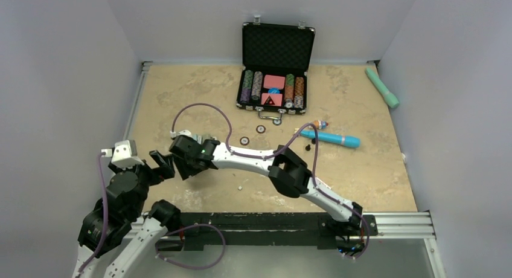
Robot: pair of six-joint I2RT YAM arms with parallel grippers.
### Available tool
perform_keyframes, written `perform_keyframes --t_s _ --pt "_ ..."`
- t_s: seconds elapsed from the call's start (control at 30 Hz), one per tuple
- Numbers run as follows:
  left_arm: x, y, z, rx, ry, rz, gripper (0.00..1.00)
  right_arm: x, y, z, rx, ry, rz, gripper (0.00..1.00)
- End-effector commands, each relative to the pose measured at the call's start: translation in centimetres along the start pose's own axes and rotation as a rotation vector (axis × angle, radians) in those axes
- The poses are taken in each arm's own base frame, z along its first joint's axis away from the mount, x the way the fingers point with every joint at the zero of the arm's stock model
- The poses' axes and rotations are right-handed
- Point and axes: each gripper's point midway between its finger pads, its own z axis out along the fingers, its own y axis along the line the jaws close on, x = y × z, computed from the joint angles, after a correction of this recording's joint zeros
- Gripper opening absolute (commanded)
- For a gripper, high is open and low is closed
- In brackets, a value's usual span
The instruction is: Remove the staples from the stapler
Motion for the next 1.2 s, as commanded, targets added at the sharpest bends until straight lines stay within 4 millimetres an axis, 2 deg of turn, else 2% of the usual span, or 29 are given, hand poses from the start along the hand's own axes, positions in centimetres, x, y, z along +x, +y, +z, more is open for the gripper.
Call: perform_keyframes --t_s 0.0,0.1,0.33,0.57,0.7,0.97,1.17 --pt "-0.4 -0.9 0.4 0.03 -0.009 0.02 0.99 -1.0 -0.6 -0.7 0.067 -0.039 -0.033 0.6" --pt "-0.4 -1.0 0.5 0.034 -0.005 0.025 0.99 -0.8 -1.2 -0.3 0.097 -0.035 -0.048 0.58" --pt "-0.3 -1.2 0.6 0.039 0.003 0.03 0.99 -0.4 -0.8 0.1 0.098 -0.031 -0.078 0.54" --pt "-0.3 -1.2 0.6 0.04 0.002 0.029 0.99 1.3 0.5 0.2 0.091 -0.013 -0.16 0.51" --pt "-0.3 -1.2 0.6 0.04 0.006 0.031 0.99 2.0 0.0 0.6 0.111 0.004 -0.175 0.49" --pt "-0.3 -1.2 0.5 0.043 0.001 0.028 0.99 2.6 -0.6 1.1 0.135 0.019 -0.181 0.45" --pt "-0.2 -1.2 0.5 0.047 0.004 0.03 0.99 2.1 -0.3 1.0 0.128 0.003 -0.175 0.44"
